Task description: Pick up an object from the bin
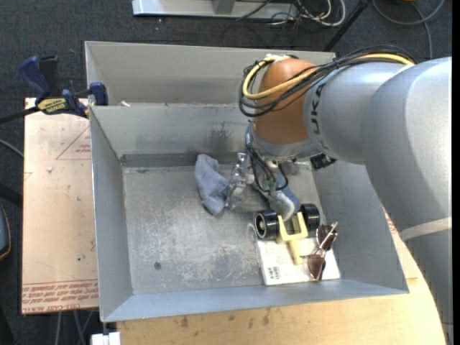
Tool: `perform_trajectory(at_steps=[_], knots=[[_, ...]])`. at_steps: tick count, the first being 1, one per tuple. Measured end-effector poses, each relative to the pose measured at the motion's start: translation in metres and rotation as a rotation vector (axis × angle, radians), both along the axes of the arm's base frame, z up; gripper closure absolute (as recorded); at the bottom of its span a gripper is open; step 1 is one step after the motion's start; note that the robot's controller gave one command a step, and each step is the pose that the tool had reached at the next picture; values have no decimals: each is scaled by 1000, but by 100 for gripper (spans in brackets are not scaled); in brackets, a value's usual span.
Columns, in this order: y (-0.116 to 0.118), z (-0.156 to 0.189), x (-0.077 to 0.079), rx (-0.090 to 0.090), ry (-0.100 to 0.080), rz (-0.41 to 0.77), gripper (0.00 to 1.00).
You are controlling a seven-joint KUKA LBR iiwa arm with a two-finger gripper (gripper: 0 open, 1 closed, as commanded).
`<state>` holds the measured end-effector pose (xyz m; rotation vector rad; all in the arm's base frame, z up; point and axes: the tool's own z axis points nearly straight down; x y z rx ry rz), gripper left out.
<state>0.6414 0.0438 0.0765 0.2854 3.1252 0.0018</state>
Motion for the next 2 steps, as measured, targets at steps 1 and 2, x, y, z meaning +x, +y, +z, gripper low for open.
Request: perform_trajectory(at_steps=[1, 2], knots=[[0, 0, 0, 0, 0, 0, 100], [0, 0, 0, 0, 0, 0, 100]])
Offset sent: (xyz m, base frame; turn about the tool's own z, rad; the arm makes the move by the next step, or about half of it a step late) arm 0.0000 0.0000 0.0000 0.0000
